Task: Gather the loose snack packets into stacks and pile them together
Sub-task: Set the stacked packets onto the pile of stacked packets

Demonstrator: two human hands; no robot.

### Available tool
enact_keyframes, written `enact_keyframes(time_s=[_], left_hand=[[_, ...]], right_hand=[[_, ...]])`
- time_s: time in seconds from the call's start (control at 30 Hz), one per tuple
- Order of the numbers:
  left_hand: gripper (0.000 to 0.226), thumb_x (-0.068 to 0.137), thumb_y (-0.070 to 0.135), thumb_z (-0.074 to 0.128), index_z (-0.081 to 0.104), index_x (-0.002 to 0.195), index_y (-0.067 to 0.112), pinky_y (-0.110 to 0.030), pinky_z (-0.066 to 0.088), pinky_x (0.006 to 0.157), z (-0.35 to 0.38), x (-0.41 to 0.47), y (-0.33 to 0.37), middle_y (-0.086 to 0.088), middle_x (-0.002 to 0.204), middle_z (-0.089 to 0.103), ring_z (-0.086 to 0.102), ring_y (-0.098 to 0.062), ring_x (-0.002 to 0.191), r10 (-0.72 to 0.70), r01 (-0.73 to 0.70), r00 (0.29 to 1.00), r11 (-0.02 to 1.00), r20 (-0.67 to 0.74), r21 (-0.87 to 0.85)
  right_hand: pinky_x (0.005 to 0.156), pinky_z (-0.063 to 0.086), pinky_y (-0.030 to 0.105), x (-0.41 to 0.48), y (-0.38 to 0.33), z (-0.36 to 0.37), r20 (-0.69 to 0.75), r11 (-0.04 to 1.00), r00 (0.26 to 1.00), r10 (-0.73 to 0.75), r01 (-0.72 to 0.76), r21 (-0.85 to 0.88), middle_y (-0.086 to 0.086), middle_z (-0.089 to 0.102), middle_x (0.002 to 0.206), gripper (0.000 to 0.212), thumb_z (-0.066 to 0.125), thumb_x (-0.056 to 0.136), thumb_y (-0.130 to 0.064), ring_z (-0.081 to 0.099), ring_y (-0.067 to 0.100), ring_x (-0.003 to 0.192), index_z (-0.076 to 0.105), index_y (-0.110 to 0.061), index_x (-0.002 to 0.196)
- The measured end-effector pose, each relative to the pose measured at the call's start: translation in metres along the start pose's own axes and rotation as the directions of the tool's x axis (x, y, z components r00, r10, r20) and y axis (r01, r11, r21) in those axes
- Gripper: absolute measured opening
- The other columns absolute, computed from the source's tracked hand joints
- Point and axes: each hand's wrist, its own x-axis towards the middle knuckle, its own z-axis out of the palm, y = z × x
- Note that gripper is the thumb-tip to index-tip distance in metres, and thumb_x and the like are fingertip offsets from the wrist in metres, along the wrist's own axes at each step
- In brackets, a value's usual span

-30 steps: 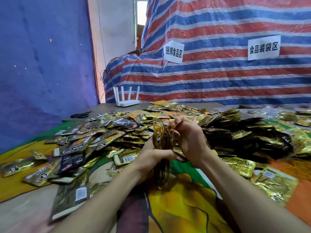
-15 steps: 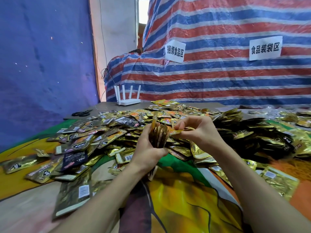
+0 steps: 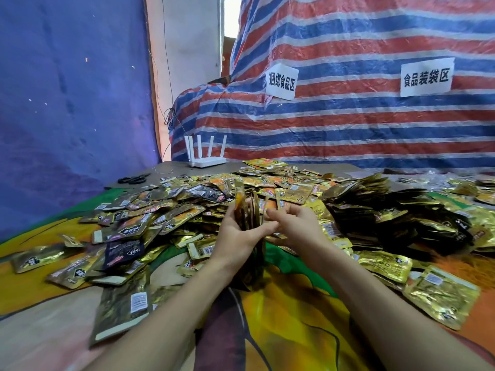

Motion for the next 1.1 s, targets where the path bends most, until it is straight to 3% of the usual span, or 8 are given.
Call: enact_keyframes(time_s=[0.1, 0.2, 0.37, 0.5, 0.67, 0.77, 0.93, 1.1], left_hand=[[0.052, 0.065, 0.05, 0.079, 0.075, 0.102, 0.013, -0.055, 0.054, 0.094, 0.004, -0.001, 0.001, -0.021, 0.106, 0.07, 0.067, -0.039, 0.105, -0.014, 0.005, 0.996, 0.996, 0.087, 0.094], [0.077, 0.051, 0.071, 0.072, 0.064, 0.113, 0.027, -0.047, 0.051, 0.1, 0.003, 0.0, -0.004, -0.006, 0.117, 0.062, 0.061, -0.022, 0.113, -0.051, 0.042, 0.998, 0.964, 0.026, 0.264], [0.078, 0.042, 0.065, 0.084, 0.054, 0.106, 0.031, -0.03, 0.059, 0.076, -0.004, -0.002, -0.004, 0.012, 0.09, 0.071, 0.07, -0.003, 0.083, 0.07, -0.05, 0.993, 0.978, -0.092, 0.205], [0.078, 0.048, 0.04, 0.092, 0.053, 0.111, 0.016, -0.026, 0.058, 0.072, 0.0, -0.006, 0.002, -0.004, 0.097, 0.073, 0.074, -0.017, 0.089, 0.143, -0.143, 0.989, 0.99, 0.032, -0.017], [0.067, 0.063, 0.012, 0.083, 0.056, 0.124, 0.005, -0.036, 0.061, 0.073, 0.001, -0.014, 0.008, -0.016, 0.101, 0.074, 0.074, -0.029, 0.09, -0.101, 0.173, 0.957, 0.952, 0.272, -0.252], [0.021, 0.076, 0.008, 0.071, 0.075, 0.096, 0.009, -0.022, 0.057, 0.067, -0.002, -0.013, 0.005, -0.006, 0.086, 0.076, 0.074, -0.016, 0.081, -0.132, 0.21, 0.91, 0.964, 0.393, -0.163], [0.041, 0.078, 0.0, 0.069, 0.057, 0.111, 0.02, -0.026, 0.055, 0.075, 0.01, -0.016, 0.0, -0.001, 0.096, 0.072, 0.07, -0.009, 0.086, 0.099, -0.143, 0.972, 0.968, 0.211, 0.205], [0.02, 0.084, 0.026, 0.066, 0.05, 0.095, 0.025, -0.036, 0.054, 0.067, 0.001, -0.008, 0.003, -0.004, 0.082, 0.055, 0.059, -0.019, 0.075, 0.193, -0.169, 0.976, 0.963, -0.099, 0.208]], right_hand=[[0.061, 0.056, 0.033, 0.001, 0.005, 0.012, -0.013, 0.978, 0.99, 0.14, -0.137, 0.159, 0.01, 0.073, 0.09, 0.013, 0.06, 0.099, -0.017, 0.072, 0.019, 0.077, 0.062, -0.004, 0.097], [0.078, 0.058, 0.041, 0.001, 0.01, 0.016, -0.041, 0.944, 0.98, 0.195, -0.176, 0.278, 0.007, 0.077, 0.084, 0.014, 0.059, 0.097, -0.013, 0.073, 0.022, 0.082, 0.068, -0.004, 0.104], [0.069, 0.049, 0.035, -0.007, 0.009, 0.019, -0.051, 0.944, 0.987, 0.154, -0.132, 0.303, 0.003, 0.077, 0.081, 0.009, 0.063, 0.091, -0.008, 0.071, 0.022, 0.088, 0.072, -0.007, 0.092], [0.06, 0.054, 0.032, -0.01, 0.002, 0.021, -0.098, 0.911, 0.99, 0.099, -0.05, 0.41, 0.021, 0.068, 0.088, 0.026, 0.061, 0.09, -0.005, 0.069, 0.029, 0.078, 0.066, 0.013, 0.108], [0.1, 0.053, 0.051, -0.014, -0.003, 0.013, 0.056, 0.761, 0.961, 0.272, -0.25, 0.598, 0.029, 0.067, 0.118, 0.038, 0.06, 0.089, -0.015, 0.067, 0.044, 0.108, 0.067, 0.011, 0.115], [0.082, 0.051, 0.039, -0.015, -0.002, 0.001, 0.132, 0.746, 0.947, 0.292, -0.312, 0.589, 0.018, 0.071, 0.09, 0.038, 0.053, 0.096, -0.032, 0.064, 0.031, 0.079, 0.073, -0.002, 0.085], [0.075, 0.05, 0.042, -0.007, -0.003, 0.009, -0.142, 0.831, 0.973, 0.18, -0.073, 0.551, 0.011, 0.058, 0.075, 0.02, 0.062, 0.098, -0.017, 0.055, 0.027, 0.069, 0.061, -0.007, 0.081], [0.05, 0.053, 0.026, -0.003, -0.011, -0.011, -0.248, 0.867, 0.948, 0.2, -0.053, 0.496, 0.0, 0.068, 0.055, 0.022, 0.083, 0.082, -0.021, 0.064, 0.019, 0.051, 0.065, -0.009, 0.077]])
